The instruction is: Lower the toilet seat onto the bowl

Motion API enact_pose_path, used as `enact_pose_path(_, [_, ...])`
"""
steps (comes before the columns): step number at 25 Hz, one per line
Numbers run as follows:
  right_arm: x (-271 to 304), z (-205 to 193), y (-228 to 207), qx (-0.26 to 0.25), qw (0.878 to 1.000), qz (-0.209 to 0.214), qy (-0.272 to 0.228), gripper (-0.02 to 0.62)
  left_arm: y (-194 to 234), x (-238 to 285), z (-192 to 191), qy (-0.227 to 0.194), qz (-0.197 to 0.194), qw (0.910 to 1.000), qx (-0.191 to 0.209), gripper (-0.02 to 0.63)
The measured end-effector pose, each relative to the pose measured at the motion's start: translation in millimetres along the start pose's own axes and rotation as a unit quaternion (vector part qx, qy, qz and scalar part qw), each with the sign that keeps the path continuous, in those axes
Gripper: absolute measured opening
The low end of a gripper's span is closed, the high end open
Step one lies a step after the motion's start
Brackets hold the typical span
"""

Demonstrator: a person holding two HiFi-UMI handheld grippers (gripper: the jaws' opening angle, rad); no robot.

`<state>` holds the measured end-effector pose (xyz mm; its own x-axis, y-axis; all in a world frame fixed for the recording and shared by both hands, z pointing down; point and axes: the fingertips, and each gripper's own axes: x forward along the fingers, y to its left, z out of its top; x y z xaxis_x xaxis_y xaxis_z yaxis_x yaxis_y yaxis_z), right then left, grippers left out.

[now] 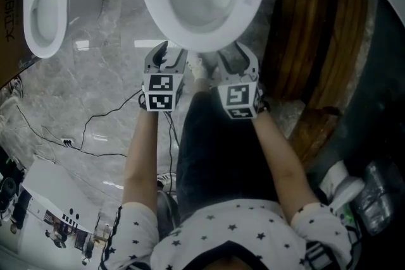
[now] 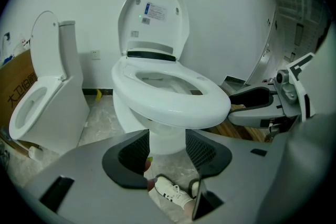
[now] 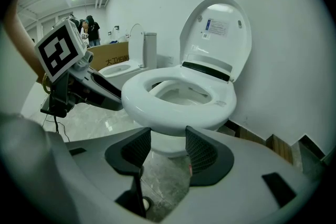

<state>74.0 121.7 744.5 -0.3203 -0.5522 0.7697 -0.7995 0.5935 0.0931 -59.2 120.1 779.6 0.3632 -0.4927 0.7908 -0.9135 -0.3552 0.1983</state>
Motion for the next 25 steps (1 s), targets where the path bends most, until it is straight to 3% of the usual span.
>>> enact_pose_path(25, [34, -29, 6, 0.01, 0.999, -0.002, 0.037, 0.206, 9, 34, -30, 0.031, -0.008, 0.9995, 0.008, 0.216])
